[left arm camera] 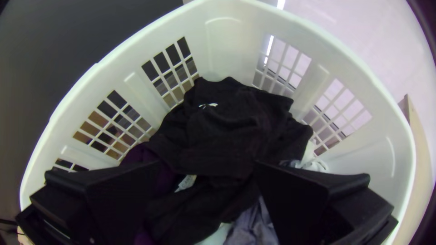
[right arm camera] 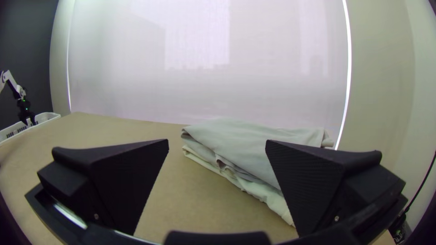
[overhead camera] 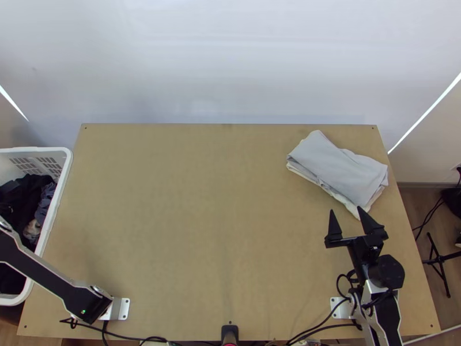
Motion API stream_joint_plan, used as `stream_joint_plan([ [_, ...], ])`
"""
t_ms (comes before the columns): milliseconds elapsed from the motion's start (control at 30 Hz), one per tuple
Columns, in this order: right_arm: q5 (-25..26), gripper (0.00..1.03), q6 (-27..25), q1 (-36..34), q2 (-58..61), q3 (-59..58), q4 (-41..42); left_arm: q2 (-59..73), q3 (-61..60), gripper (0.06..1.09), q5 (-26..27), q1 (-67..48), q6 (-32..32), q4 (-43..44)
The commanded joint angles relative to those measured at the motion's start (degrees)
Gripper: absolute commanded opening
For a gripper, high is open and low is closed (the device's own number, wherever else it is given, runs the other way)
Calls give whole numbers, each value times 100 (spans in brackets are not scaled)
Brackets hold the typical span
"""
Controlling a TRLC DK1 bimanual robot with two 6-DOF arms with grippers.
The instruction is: Fold the t-shirt
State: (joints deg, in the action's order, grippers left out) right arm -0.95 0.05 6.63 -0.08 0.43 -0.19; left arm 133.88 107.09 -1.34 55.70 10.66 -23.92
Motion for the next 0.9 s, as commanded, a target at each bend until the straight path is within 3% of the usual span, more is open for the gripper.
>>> stream_joint_plan([
  [0,-2,99,3,-4,8,1,1,1131,1025,104,-15,-33,68,-34],
  [167,-2,99,3,5,-1,1,1,1579,1534,102,-24,-42,121,-7],
  [200,-2,99,3,-4,-1,1,1,1623,1587,91,-24,-33,103,37],
  [233,-2,99,3,5,-1,1,1,1685,1631,71,-24,-24,86,125],
  [300,7,99,3,-4,-1,1,1,1755,1657,13,-85,-33,200,415],
  [400,-2,99,3,-4,-1,1,1,1729,1701,9,-120,20,393,415],
  [500,-2,99,3,-4,-1,1,1,1404,1860,9,-94,116,68,292],
  [667,-2,99,3,-4,-1,1,1,94,1851,9,398,345,-978,-543],
  [767,-2,99,3,-4,-1,1,1,-811,1851,9,987,459,-1470,-1018],
  [867,7,99,3,5,-1,1,1,-1655,1851,9,1268,459,-1628,-1343],
])
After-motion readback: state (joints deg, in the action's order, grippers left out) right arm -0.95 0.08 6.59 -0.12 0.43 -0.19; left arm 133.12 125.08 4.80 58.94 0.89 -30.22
